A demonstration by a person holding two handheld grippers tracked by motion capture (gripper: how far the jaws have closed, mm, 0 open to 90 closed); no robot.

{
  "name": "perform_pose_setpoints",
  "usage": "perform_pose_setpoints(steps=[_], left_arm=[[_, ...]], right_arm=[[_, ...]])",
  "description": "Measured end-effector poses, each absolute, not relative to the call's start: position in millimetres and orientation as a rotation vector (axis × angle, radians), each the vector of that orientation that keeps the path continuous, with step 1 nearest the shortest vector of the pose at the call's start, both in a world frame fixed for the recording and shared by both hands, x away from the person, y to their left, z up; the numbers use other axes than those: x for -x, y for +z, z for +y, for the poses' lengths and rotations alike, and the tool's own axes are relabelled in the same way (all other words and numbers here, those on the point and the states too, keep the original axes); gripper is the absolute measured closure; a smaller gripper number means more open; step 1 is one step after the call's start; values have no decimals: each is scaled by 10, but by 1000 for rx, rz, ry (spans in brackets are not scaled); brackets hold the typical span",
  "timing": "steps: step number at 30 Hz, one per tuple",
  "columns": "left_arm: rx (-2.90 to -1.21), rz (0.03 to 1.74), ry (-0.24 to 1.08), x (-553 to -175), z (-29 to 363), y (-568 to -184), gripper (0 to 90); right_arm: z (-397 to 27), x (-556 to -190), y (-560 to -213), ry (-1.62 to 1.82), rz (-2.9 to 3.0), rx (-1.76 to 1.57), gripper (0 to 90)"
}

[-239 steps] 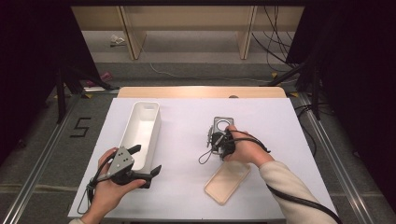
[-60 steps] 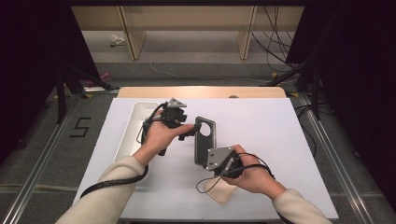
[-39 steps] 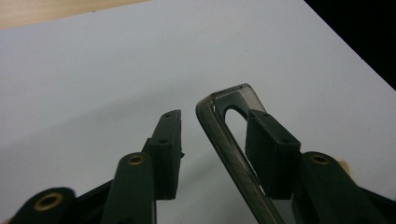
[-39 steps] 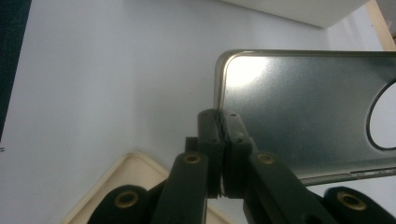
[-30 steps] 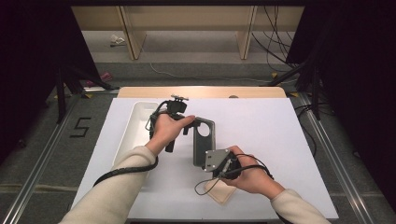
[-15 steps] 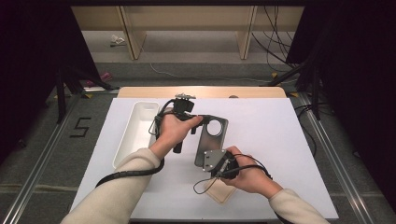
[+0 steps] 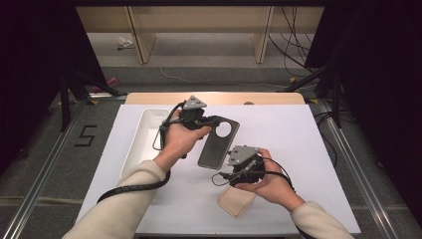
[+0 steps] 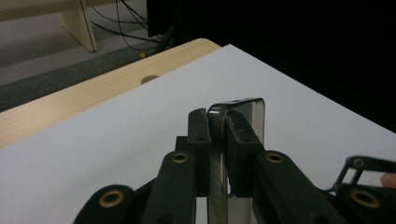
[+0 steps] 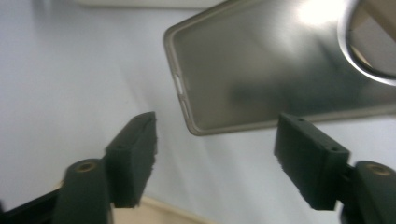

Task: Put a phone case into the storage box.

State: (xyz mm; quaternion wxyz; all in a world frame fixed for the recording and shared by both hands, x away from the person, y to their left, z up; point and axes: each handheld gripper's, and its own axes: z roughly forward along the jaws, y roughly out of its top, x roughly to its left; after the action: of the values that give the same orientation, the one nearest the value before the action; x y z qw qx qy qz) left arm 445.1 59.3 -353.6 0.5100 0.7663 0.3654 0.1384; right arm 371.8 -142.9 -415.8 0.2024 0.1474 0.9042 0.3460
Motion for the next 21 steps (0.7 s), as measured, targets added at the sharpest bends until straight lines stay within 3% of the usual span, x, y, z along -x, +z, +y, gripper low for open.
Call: perform_pose_setpoints(steps=[5, 21], left_arm=[[-1812, 859, 374, -4452, 713, -3514, 814], [-1713, 829, 436, -4436, 1103, -3446, 814]], right_arm=[[-1549, -3761, -4126, 1064, 2471, -530, 167], [-1875, -3853, -4064, 1209, 2330, -748, 163]])
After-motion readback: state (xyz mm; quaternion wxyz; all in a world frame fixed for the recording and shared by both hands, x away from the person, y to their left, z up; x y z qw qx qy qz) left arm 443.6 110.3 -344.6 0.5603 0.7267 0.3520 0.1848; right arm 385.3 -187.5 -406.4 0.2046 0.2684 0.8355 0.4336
